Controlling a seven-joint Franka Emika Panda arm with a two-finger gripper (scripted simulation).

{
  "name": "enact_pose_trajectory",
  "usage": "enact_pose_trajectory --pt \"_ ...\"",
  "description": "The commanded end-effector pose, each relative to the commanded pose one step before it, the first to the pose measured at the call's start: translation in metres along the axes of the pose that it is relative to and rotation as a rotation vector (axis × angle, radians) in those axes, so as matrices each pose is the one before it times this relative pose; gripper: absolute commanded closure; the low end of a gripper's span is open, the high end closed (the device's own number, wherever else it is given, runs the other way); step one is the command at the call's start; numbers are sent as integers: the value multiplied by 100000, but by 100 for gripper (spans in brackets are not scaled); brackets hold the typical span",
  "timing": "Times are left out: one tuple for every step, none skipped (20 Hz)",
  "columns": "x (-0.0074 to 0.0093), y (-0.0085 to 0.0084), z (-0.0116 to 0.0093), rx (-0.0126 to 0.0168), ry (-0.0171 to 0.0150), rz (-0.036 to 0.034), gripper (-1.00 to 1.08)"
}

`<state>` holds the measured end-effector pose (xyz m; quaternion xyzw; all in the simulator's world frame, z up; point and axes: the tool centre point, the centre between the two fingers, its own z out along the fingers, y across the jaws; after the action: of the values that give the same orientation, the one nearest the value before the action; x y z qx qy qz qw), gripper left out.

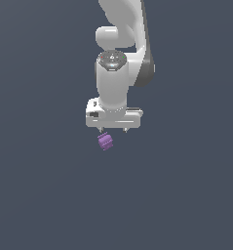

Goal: Pick up the object and move it to a goal position.

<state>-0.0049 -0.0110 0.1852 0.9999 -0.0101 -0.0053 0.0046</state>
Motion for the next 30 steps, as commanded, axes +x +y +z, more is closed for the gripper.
enact_pose_trajectory --pt "0 1 0 0 0 0 -92" --pt "18 26 -41 47 54 66 -92" --pt "54 69 -112 131 143 184 -92" --pt "88 117 -187 219 239 308 -92" --pt "122 162 -262 305 334 432 -92" --pt "156 207 -338 391 429 559 -92" --pt "156 203 -341 389 429 568 -92" --pt "121 153 -265 299 330 450 -92" --pt "85 106 -190 210 232 334 -92" --pt "49 54 -109 116 128 204 -92" --pt "11 6 -25 23 24 61 -92" --pt "-29 -31 64 -68 -75 -116 -92" --pt "-27 -10 66 -53 -54 -193 -92" --pt "-13 14 51 -19 -12 -248 -92" --pt "-13 28 60 -10 3 -352 -92" --pt "-19 42 82 -14 3 -468 -92" --pt "-27 50 110 -24 -4 -601 -92" --pt "-36 53 138 -35 -13 -740 -92" --pt "-45 61 164 -44 -20 -869 -92" --pt "-53 68 189 -51 -25 -997 -92" --pt "-62 74 212 -56 -29 -1119 -92" --pt "-70 82 233 -59 -31 -1236 -92" --pt "-78 90 254 -60 -32 -1360 -92" --pt "-87 96 274 -62 -34 -1479 -92" --pt "-98 100 297 -64 -39 -1605 -92" --pt "-110 105 320 -66 -44 -1733 -92" --pt "-122 107 342 -66 -47 -1861 -92" --pt "-135 110 363 -66 -51 -1990 -92" --pt "-149 112 385 -64 -54 -2121 -92" --pt "-164 112 407 -61 -58 -2252 -92"
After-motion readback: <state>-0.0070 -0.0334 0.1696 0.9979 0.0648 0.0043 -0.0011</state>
